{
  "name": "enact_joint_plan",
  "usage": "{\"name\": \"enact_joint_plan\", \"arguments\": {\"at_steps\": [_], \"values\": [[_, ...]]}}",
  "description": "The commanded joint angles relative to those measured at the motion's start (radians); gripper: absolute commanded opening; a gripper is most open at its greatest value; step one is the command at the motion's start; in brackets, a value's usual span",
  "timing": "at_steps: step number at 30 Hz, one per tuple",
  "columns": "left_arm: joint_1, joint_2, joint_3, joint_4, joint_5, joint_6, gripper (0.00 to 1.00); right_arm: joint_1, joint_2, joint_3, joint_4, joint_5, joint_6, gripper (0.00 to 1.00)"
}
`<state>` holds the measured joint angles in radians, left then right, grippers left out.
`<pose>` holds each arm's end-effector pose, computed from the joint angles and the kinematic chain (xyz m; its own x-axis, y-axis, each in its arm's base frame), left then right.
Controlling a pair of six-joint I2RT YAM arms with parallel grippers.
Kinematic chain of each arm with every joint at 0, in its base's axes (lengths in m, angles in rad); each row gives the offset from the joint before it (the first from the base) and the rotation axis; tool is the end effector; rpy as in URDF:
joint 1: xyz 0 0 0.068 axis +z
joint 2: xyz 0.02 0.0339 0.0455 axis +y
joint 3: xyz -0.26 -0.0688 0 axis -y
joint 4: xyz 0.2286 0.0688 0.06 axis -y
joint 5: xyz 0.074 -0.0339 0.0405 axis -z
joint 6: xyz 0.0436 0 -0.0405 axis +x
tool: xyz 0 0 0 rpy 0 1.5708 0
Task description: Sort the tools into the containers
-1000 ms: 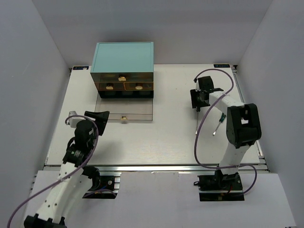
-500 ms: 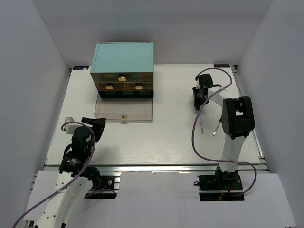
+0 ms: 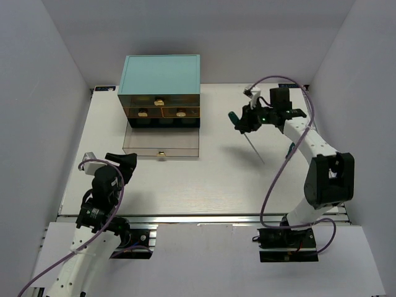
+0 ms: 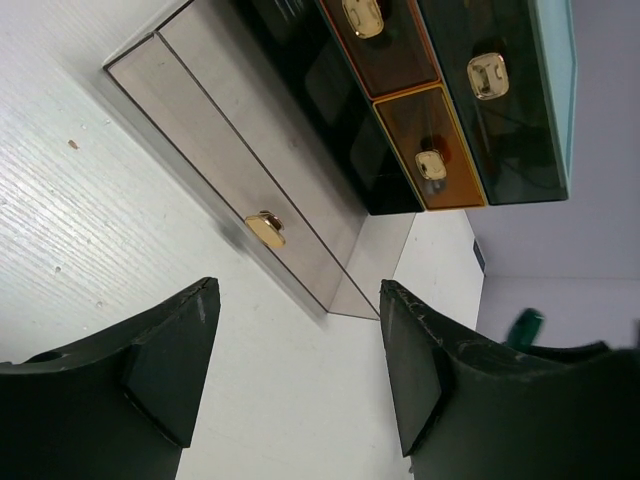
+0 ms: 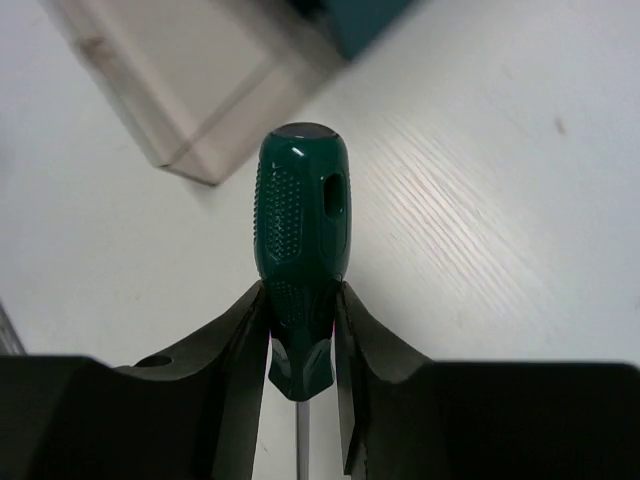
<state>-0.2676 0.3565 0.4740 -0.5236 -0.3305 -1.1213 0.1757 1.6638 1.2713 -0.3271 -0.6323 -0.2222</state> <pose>0.1023 -0.0134 0.2451 -0.1319 -0.8472 -0.5146 -0.3594 0.5247 -0.7717 0.3504 0.0884 0.2684 -0.5055 -0.2703 -0.8194 -0.7074 0.6736 0.2142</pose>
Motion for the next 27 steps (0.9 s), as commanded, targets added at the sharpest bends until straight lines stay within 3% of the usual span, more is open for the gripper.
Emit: {"name": "enact_joint_plan", "arguments": {"at_steps": [1, 2, 7, 10, 14, 17, 22, 27], "values": [[0.002, -0.022, 0.026, 0.013, -0.025, 0.026, 0.75, 0.135, -0.073, 0.081, -0.104, -0.277, -0.332, 0.0], [0.002, -0.024, 0.028, 0.014, -0.027, 0.029, 0.75, 0.178, -0.081, 0.094, -0.13, -0.259, -0.468, 0.0], [0.002, -0.027, 0.025, 0.051, -0.025, 0.058, 0.75, 0.488, -0.008, 0.172, -0.08, 0.012, -0.651, 0.0], [0.002, -0.018, 0.037, 0.077, -0.004, 0.093, 0.76, 0.579, 0.153, 0.373, -0.079, 0.127, -0.671, 0.0], [0.002, -0.007, 0.066, 0.065, 0.018, 0.136, 0.76, 0.634, 0.407, 0.844, -0.199, 0.235, -0.658, 0.0], [0.002, -0.014, 0.068, 0.063, 0.034, 0.147, 0.76, 0.673, 0.556, 1.002, -0.207, 0.31, -0.712, 0.01], [0.002, -0.031, 0.063, 0.086, 0.065, 0.179, 0.76, 0.712, 0.596, 0.927, -0.141, 0.341, -0.715, 0.37], [0.002, 0.005, 0.068, 0.138, 0.129, 0.244, 0.75, 0.708, 0.564, 0.875, -0.096, 0.362, -0.632, 0.48]]}}
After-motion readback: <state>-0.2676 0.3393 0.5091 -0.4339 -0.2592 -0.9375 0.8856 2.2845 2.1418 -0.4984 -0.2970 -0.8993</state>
